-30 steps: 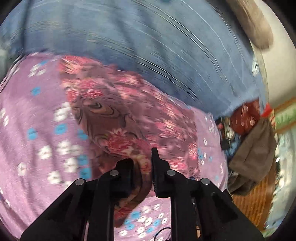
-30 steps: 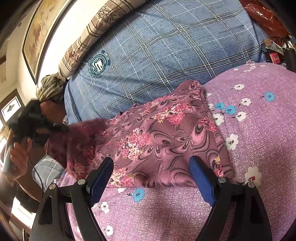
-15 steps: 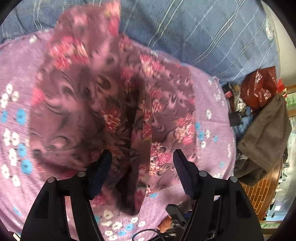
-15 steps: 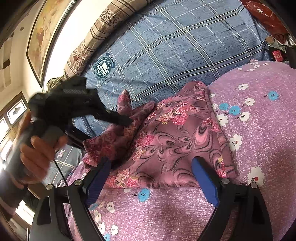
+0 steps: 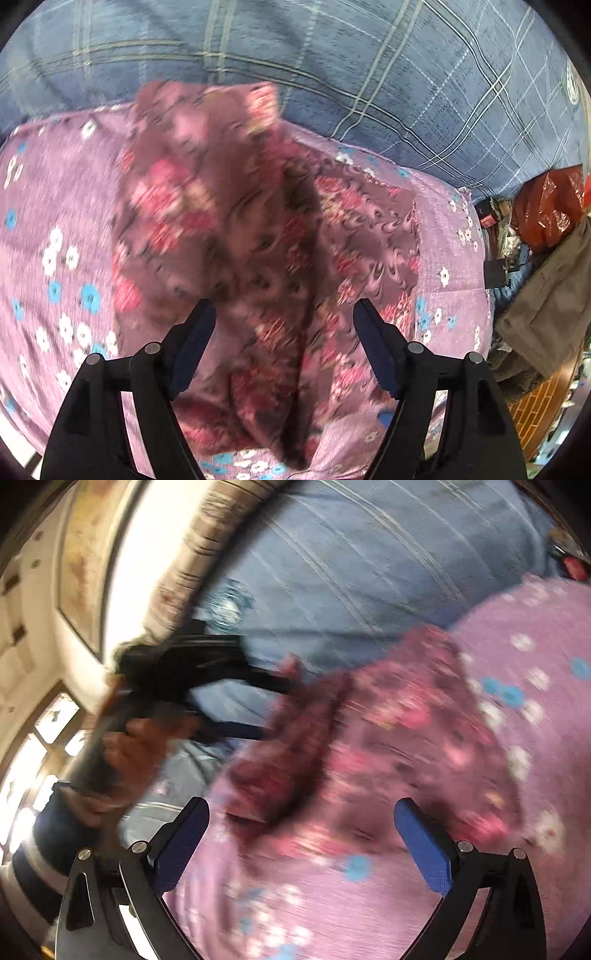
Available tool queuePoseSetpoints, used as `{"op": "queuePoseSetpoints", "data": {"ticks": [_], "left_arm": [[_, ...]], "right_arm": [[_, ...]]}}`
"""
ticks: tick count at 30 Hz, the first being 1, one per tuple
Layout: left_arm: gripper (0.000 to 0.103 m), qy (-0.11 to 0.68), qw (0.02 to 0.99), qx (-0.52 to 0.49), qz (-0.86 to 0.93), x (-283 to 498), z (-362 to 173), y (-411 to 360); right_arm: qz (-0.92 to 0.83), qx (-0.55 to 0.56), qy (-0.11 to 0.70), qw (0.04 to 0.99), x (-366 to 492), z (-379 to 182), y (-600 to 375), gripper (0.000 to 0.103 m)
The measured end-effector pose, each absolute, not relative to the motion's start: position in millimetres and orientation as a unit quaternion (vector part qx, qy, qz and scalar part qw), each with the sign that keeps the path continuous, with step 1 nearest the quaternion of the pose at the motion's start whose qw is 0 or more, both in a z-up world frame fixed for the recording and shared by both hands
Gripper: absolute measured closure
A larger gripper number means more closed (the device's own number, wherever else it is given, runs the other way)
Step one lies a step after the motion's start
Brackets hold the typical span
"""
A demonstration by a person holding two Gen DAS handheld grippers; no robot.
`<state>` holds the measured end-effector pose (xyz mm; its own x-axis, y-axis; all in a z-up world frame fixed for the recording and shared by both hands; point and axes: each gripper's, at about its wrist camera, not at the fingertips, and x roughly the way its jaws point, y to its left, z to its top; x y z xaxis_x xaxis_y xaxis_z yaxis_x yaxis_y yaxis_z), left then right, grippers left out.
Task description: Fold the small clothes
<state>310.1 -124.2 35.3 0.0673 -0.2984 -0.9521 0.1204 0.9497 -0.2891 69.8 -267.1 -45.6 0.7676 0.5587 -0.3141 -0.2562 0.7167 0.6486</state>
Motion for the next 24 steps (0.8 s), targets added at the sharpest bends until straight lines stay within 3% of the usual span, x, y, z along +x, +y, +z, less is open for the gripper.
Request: {"op": "queuePoseSetpoints", "data": {"ticks": [5, 8, 9, 10, 11, 12, 13, 14, 15, 24], "left_arm": [[0.026, 0.69, 0.713, 0.011, -0.124, 325.7, 9.5, -156.1], [0.026, 0.697, 0.706, 0.049, -0.112, 331.5, -5.4, -162.6], [0.027, 0.698, 0.705, 0.053, -0.11, 332.8, -10.1, -162.9], [0.031, 0.698, 0.706, 0.053, -0.108, 333.3, -12.6, -164.1], [0.047, 0.695, 0.71, 0.051, -0.101, 333.8, -14.6, -164.5], [0.056, 0.689, 0.717, 0.04, -0.095, 332.8, -13.9, -160.2], [0.071, 0.686, 0.72, 0.027, -0.102, 331.7, -11.8, -156.9], [0.086, 0.683, 0.722, 0.017, -0.109, 330.1, -9.7, -153.8], [0.091, 0.679, 0.725, 0.007, -0.115, 326.4, -4.8, -151.6], [0.089, 0.645, 0.724, -0.021, -0.244, 282.9, 32.3, -208.1]], "right_arm": [[0.253, 0.274, 0.287, 0.882, 107.6, -46.7, -232.4, 0.003], [0.257, 0.29, 0.312, 0.867, 132.2, -66.9, -219.7, 0.015], [0.256, 0.299, 0.319, 0.862, 138.7, -74.0, -217.8, 0.028], [0.251, 0.305, 0.326, 0.859, 144.2, -80.6, -217.0, 0.05], [0.247, 0.308, 0.334, 0.856, 149.4, -86.4, -216.0, 0.064], [0.248, 0.314, 0.339, 0.851, 153.4, -91.5, -216.4, 0.089], [0.249, 0.324, 0.339, 0.847, 154.3, -94.1, -218.8, 0.095], [0.252, 0.337, 0.329, 0.846, 152.5, -94.4, -222.9, 0.095], [0.258, 0.346, 0.313, 0.846, 147.8, -91.0, -228.1, 0.097], [0.219, 0.373, 0.233, 0.871, 78.2, -60.2, -305.1, 0.098]]}}
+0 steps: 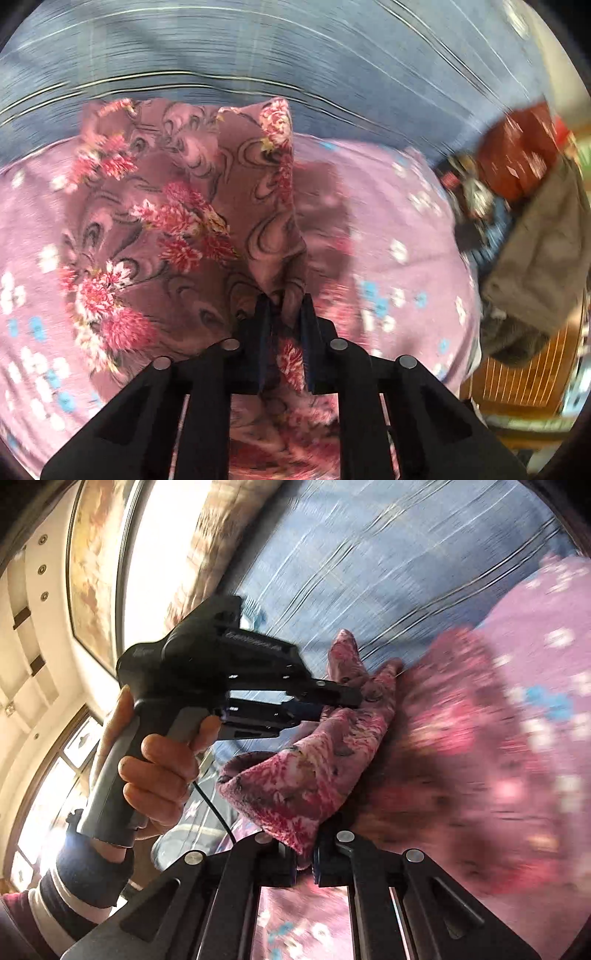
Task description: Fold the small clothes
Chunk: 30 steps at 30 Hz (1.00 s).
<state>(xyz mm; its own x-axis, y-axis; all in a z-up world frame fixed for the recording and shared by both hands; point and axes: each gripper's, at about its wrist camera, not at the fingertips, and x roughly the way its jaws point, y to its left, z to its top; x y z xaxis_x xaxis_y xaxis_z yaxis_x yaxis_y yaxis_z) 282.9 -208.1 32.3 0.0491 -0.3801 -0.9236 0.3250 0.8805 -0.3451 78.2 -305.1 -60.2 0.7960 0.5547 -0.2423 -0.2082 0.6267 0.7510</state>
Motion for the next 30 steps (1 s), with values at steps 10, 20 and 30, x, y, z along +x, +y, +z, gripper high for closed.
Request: {"op": "queuePoseSetpoints", "data": {"ticks": [10, 20, 30], "left_arm": [[0.033, 0.56, 0.752, -0.2, -0.285, 278.7, 45.9, -110.3], [0.023, 0.588, 0.733, -0.276, -0.203, 284.8, -26.1, -22.2], [0.023, 0.565, 0.766, -0.213, -0.22, 285.8, -13.3, -49.8]], "right_arm": [[0.139, 0.386, 0.28, 0.868, 51.8, -69.7, -359.3, 0.071], [0.107, 0.339, 0.333, 0.873, 188.1, -15.2, -341.3, 0.046], [0.108, 0.341, 0.292, 0.887, 203.1, 0.6, -366.4, 0.093]]}}
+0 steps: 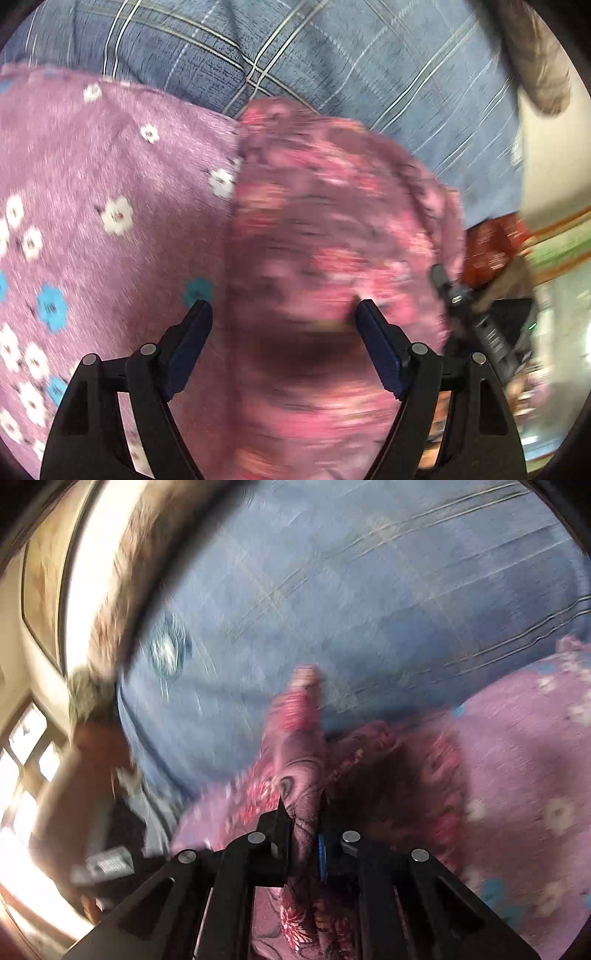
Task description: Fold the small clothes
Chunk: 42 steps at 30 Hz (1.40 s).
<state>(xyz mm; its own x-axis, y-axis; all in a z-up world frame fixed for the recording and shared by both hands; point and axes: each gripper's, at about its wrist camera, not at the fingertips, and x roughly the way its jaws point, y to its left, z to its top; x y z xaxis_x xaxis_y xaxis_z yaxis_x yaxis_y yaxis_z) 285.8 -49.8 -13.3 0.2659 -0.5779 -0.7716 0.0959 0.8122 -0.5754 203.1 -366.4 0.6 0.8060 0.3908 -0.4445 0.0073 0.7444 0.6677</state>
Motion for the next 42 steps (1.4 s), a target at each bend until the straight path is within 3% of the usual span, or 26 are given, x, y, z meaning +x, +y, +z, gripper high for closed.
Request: {"op": "queuePoseSetpoints", "data": {"ticks": [3, 8, 10, 15, 18, 20, 22, 26, 30, 35, 37, 38, 39, 40, 41, 42], "left_arm": [[0.023, 0.587, 0.767, -0.169, -0.196, 286.2, -31.8, -72.9], [0.024, 0.559, 0.798, -0.125, -0.189, 263.5, -15.4, -83.0], [0.024, 0.547, 0.807, -0.123, -0.187, 254.0, -9.1, -82.0], [0.024, 0.53, 0.827, -0.09, -0.166, 232.8, 1.9, -89.1], [0.024, 0.526, 0.832, -0.08, -0.159, 230.2, 3.7, -92.7], [0.024, 0.529, 0.83, -0.083, -0.156, 226.6, 3.6, -87.2], [0.024, 0.531, 0.829, -0.084, -0.152, 222.1, 4.7, -87.5], [0.024, 0.526, 0.835, -0.069, -0.146, 210.3, 9.6, -83.6], [0.024, 0.54, 0.827, -0.061, -0.145, 202.6, 7.2, -84.6], [0.024, 0.565, 0.801, -0.099, -0.171, 185.1, 1.8, -62.9], [0.024, 0.583, 0.773, -0.15, -0.201, 179.5, -10.1, -56.1], [0.024, 0.594, 0.757, -0.171, -0.212, 177.3, -17.7, -56.4], [0.024, 0.607, 0.742, -0.182, -0.218, 175.6, -25.0, -59.6], [0.025, 0.612, 0.738, -0.183, -0.218, 173.2, -28.0, -62.7], [0.032, 0.607, 0.746, -0.174, -0.212, 170.3, -25.7, -65.6], [0.051, 0.599, 0.754, -0.162, -0.214, 166.2, -20.0, -68.5]], "right_arm": [[0.05, 0.319, 0.392, 0.861, 219.2, -42.8, -379.1, 0.093], [0.081, 0.348, 0.365, 0.859, 193.0, -28.7, -385.6, 0.085], [0.091, 0.346, 0.358, 0.862, 183.5, -25.9, -387.4, 0.076], [0.086, 0.327, 0.367, 0.867, 160.1, -23.2, -388.0, 0.075], [0.103, 0.341, 0.389, 0.85, 151.4, -20.2, -385.2, 0.07], [0.106, 0.319, 0.401, 0.852, 151.5, -21.1, -377.4, 0.071], [0.106, 0.281, 0.4, 0.866, 148.4, -13.0, -370.4, 0.089], [0.127, 0.308, 0.33, 0.883, 125.9, 14.3, -377.4, 0.092], [0.057, 0.276, 0.417, 0.864, 135.3, -18.1, -380.8, 0.09], [0.083, 0.354, 0.371, 0.855, 92.6, -12.1, -398.7, 0.077], [0.079, 0.353, 0.366, 0.857, 76.7, -13.3, -398.3, 0.061], [0.08, 0.344, 0.373, 0.858, 73.1, -17.7, -394.5, 0.061], [0.083, 0.333, 0.384, 0.857, 75.0, -21.4, -389.4, 0.065], [0.088, 0.315, 0.398, 0.857, 80.1, -20.8, -381.3, 0.09], [0.096, 0.294, 0.403, 0.862, 82.0, -16.7, -373.4, 0.103], [0.106, 0.28, 0.388, 0.872, 78.6, -6.9, -368.1, 0.102]]}}
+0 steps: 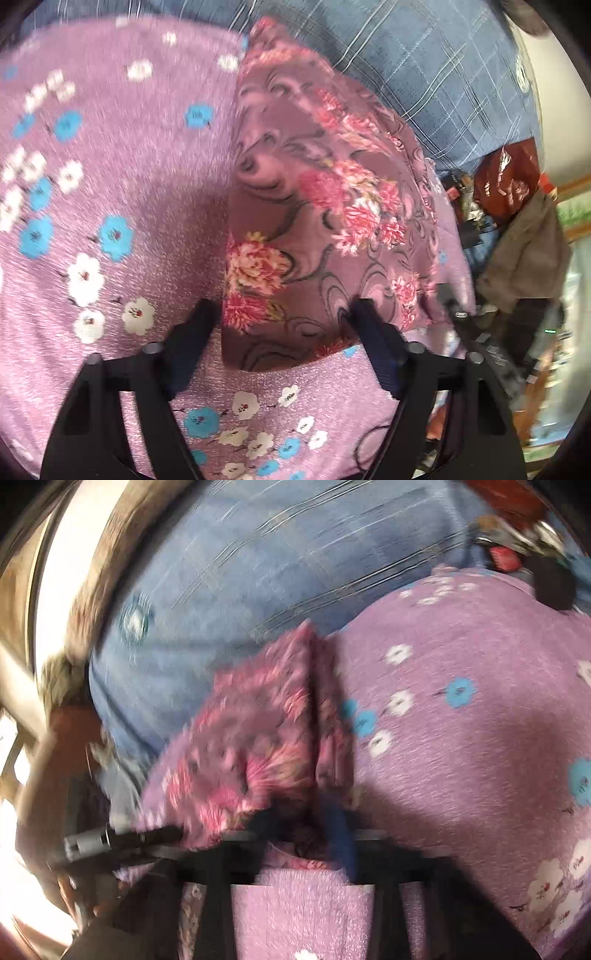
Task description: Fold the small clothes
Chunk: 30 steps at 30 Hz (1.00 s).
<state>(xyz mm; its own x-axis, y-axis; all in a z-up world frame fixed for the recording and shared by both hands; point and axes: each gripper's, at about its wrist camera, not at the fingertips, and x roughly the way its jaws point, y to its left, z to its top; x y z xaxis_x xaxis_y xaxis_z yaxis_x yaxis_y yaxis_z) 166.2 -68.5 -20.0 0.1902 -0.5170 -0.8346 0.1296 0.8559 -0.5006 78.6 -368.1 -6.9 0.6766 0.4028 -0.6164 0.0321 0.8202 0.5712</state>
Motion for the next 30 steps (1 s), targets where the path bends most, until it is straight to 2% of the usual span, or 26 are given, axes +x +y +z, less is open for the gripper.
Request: {"op": "queuePoseSetpoints", "data": {"ticks": [1, 4, 8, 9, 11, 12, 13, 15, 16, 17, 18, 19, 20, 24, 25, 28, 29, 30], "left_arm": [[0.055, 0.598, 0.754, -0.156, -0.223, 163.9, -16.3, -70.6], [0.055, 0.595, 0.763, -0.149, -0.207, 160.9, -13.5, -65.6], [0.056, 0.603, 0.751, -0.175, -0.205, 162.8, -27.8, -54.6], [0.056, 0.604, 0.75, -0.173, -0.208, 161.8, -26.0, -54.1], [0.056, 0.606, 0.749, -0.163, -0.212, 161.7, -26.4, -54.6], [0.056, 0.605, 0.75, -0.161, -0.213, 162.2, -27.1, -54.9], [0.055, 0.605, 0.75, -0.162, -0.212, 161.7, -26.9, -55.5], [0.051, 0.605, 0.75, -0.162, -0.212, 161.9, -26.3, -58.2], [0.05, 0.604, 0.751, -0.161, -0.214, 161.8, -26.0, -59.9], [0.048, 0.604, 0.751, -0.16, -0.214, 162.3, -25.8, -63.0], [0.048, 0.604, 0.752, -0.158, -0.213, 162.2, -25.8, -64.3], [0.048, 0.605, 0.752, -0.155, -0.212, 163.7, -25.7, -65.6], [0.048, 0.605, 0.752, -0.152, -0.212, 164.4, -25.6, -66.1], [0.048, 0.605, 0.751, -0.152, -0.218, 164.7, -28.0, -66.9], [0.048, 0.605, 0.751, -0.152, -0.218, 164.8, -28.5, -66.1], [0.048, 0.603, 0.755, -0.131, -0.225, 164.8, -27.1, -74.3], [0.048, 0.602, 0.755, -0.12, -0.232, 163.1, -26.3, -75.2], [0.048, 0.603, 0.752, -0.111, -0.242, 160.8, -24.3, -74.3]], "right_arm": [[0.127, 0.284, 0.361, 0.879, 72.1, 5.6, -366.8, 0.103], [0.141, 0.292, 0.305, 0.895, 57.5, 32.6, -371.4, 0.103], [0.072, 0.279, 0.393, 0.873, 72.4, -3.2, -385.0, 0.101], [0.077, 0.297, 0.398, 0.864, 71.0, -10.0, -388.7, 0.096], [0.101, 0.34, 0.366, 0.861, 61.8, -9.0, -393.2, 0.094], [0.112, 0.355, 0.343, 0.863, 57.4, -5.4, -393.5, 0.085], [0.117, 0.362, 0.331, 0.864, 53.9, -2.8, -393.6, 0.069], [0.123, 0.346, 0.322, 0.872, 54.3, 1.0, -383.0, 0.05], [0.121, 0.324, 0.334, 0.877, 58.8, 0.1, -375.7, 0.049], [0.116, 0.288, 0.354, 0.882, 64.6, -1.3, -366.3, 0.05], [0.103, 0.241, 0.376, 0.889, 71.0, -3.8, -354.6, 0.061], [0.093, 0.194, 0.395, 0.893, 78.3, -4.8, -345.2, 0.1], [0.092, 0.175, 0.403, 0.894, 83.3, -3.4, -342.1, 0.097], [0.104, 0.331, 0.323, 0.881, 66.2, 10.1, -391.1, 0.098], [0.095, 0.344, 0.334, 0.872, 67.0, 2.6, -397.8, 0.098], [0.066, 0.311, 0.431, 0.844, 77.3, -36.2, -394.6, 0.099], [0.069, 0.311, 0.426, 0.847, 74.4, -35.9, -394.4, 0.1], [0.07, 0.316, 0.422, 0.847, 72.3, -28.5, -396.6, 0.094]]}}
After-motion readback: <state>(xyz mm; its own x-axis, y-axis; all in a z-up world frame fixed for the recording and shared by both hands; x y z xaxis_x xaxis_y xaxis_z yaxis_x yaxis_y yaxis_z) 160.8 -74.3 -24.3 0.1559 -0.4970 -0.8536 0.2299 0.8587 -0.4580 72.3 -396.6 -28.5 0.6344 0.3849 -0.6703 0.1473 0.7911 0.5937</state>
